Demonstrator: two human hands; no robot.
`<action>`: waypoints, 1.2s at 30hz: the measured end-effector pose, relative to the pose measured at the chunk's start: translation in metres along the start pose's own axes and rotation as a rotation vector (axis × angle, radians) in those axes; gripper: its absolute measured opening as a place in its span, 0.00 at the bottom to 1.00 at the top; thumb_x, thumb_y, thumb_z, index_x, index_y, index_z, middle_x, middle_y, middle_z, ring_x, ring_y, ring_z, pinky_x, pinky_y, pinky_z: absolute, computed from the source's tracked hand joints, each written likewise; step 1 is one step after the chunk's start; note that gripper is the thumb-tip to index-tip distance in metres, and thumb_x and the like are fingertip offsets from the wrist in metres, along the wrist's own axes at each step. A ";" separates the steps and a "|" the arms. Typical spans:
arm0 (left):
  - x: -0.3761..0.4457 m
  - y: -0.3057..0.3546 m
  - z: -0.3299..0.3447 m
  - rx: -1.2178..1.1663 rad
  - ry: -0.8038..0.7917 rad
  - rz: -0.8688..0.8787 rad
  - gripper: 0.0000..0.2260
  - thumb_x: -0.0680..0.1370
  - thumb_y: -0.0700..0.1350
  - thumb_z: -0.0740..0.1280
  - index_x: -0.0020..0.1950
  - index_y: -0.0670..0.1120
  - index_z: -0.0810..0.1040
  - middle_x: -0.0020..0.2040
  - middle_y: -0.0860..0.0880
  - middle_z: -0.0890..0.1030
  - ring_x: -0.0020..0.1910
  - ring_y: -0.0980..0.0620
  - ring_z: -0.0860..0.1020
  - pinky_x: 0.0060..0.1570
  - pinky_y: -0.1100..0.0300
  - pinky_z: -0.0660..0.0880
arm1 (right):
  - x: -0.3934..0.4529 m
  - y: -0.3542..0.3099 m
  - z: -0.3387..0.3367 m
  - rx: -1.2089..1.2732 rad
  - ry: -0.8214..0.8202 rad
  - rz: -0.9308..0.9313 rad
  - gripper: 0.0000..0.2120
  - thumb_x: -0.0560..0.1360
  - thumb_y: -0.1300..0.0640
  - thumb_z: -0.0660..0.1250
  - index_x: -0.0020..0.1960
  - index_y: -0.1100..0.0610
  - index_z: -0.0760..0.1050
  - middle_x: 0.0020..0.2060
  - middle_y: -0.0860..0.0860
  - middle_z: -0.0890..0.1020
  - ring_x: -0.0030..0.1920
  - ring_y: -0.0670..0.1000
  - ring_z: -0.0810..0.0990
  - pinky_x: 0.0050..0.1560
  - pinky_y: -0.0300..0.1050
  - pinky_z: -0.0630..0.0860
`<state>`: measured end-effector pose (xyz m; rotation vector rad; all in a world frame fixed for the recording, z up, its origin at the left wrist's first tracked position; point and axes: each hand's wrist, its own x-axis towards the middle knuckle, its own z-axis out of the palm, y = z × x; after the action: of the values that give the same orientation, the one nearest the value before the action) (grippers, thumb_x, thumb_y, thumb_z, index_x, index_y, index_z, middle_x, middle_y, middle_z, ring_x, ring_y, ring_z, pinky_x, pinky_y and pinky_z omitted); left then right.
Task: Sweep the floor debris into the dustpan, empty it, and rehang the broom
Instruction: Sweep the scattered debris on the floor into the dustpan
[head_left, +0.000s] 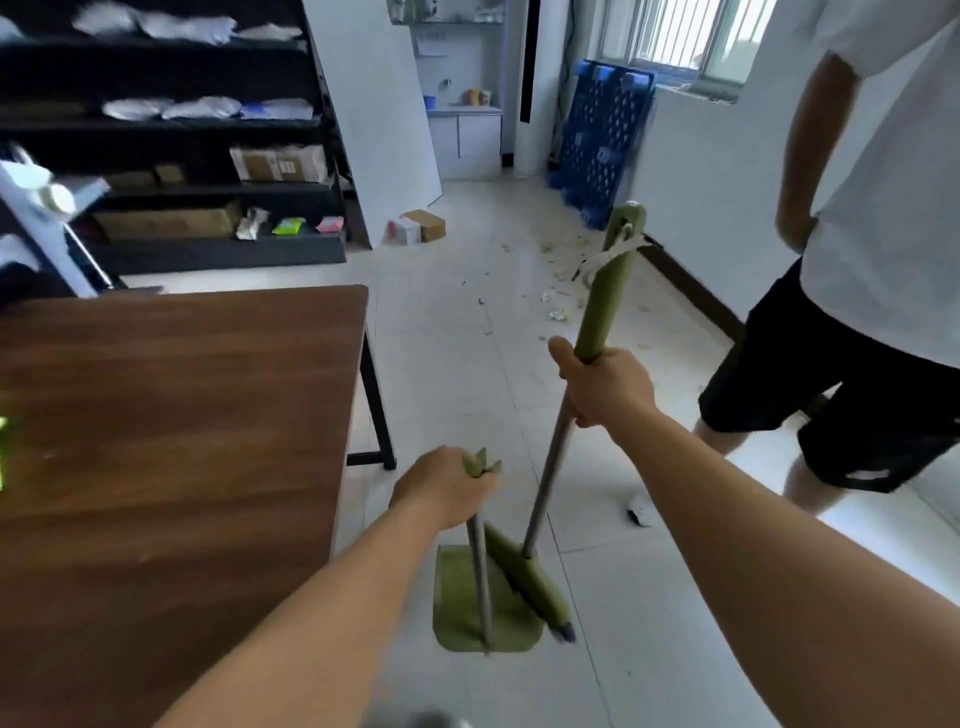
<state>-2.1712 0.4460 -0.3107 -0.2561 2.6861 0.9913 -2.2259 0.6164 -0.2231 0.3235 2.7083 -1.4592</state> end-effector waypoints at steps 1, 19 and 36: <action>0.016 0.002 -0.005 0.011 0.017 -0.004 0.18 0.76 0.58 0.65 0.32 0.49 0.70 0.32 0.51 0.75 0.33 0.51 0.73 0.33 0.59 0.66 | 0.018 -0.005 0.002 0.013 -0.007 0.008 0.23 0.75 0.36 0.62 0.46 0.57 0.77 0.32 0.53 0.80 0.28 0.51 0.80 0.50 0.52 0.82; 0.362 0.069 -0.103 0.103 0.019 0.015 0.17 0.77 0.59 0.65 0.35 0.49 0.72 0.33 0.51 0.75 0.33 0.51 0.73 0.34 0.59 0.67 | 0.362 -0.092 0.053 0.924 -0.273 0.558 0.14 0.81 0.61 0.53 0.56 0.64 0.76 0.46 0.66 0.80 0.44 0.63 0.83 0.32 0.52 0.82; 0.699 0.195 -0.151 0.151 -0.029 0.033 0.14 0.76 0.58 0.66 0.37 0.51 0.74 0.36 0.51 0.78 0.39 0.50 0.77 0.43 0.57 0.74 | 0.715 -0.139 0.041 0.810 -0.347 0.599 0.20 0.72 0.49 0.68 0.59 0.60 0.73 0.46 0.59 0.73 0.42 0.54 0.79 0.32 0.43 0.81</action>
<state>-2.9122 0.4424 -0.2958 -0.1662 2.7298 0.7902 -2.9549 0.6227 -0.2326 0.7346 1.4572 -2.0443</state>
